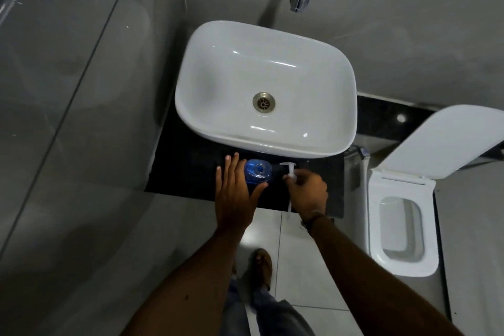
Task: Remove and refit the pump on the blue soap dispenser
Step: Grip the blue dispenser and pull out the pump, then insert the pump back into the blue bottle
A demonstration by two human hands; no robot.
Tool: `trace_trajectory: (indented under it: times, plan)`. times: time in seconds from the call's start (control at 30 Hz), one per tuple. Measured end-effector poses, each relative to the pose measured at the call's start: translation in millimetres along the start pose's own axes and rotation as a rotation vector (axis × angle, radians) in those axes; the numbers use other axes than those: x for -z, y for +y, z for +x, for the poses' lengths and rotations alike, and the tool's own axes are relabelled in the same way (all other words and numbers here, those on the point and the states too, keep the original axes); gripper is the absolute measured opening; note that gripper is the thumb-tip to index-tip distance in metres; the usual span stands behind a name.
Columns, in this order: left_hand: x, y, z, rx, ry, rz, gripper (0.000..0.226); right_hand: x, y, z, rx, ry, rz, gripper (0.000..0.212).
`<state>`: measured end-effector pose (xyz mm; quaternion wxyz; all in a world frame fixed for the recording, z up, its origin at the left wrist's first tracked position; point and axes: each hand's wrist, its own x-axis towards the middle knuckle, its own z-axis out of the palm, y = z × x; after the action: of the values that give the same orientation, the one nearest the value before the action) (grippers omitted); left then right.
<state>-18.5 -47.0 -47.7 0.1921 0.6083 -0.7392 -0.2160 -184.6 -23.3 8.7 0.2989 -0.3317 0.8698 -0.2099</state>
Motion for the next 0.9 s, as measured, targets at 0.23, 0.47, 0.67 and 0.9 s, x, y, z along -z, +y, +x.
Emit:
trace_trajectory:
  times: [0.23,0.47,0.67,0.9]
  plan:
    - [-1,-4,2,-0.008,0.003,-0.011,0.079,68,-27,-55,0.232,0.211,0.561,0.026]
    - [1,-1,1,-0.01,0.011,-0.014,0.08,51,-79,-53,0.447,0.222,0.729,0.029]
    - [3,-1,1,-0.012,-0.014,-0.005,0.081,27,-71,-50,0.54,0.162,0.705,0.032]
    - [3,-2,1,-0.014,-0.01,-0.006,0.084,14,-63,-44,0.615,0.076,0.635,0.045]
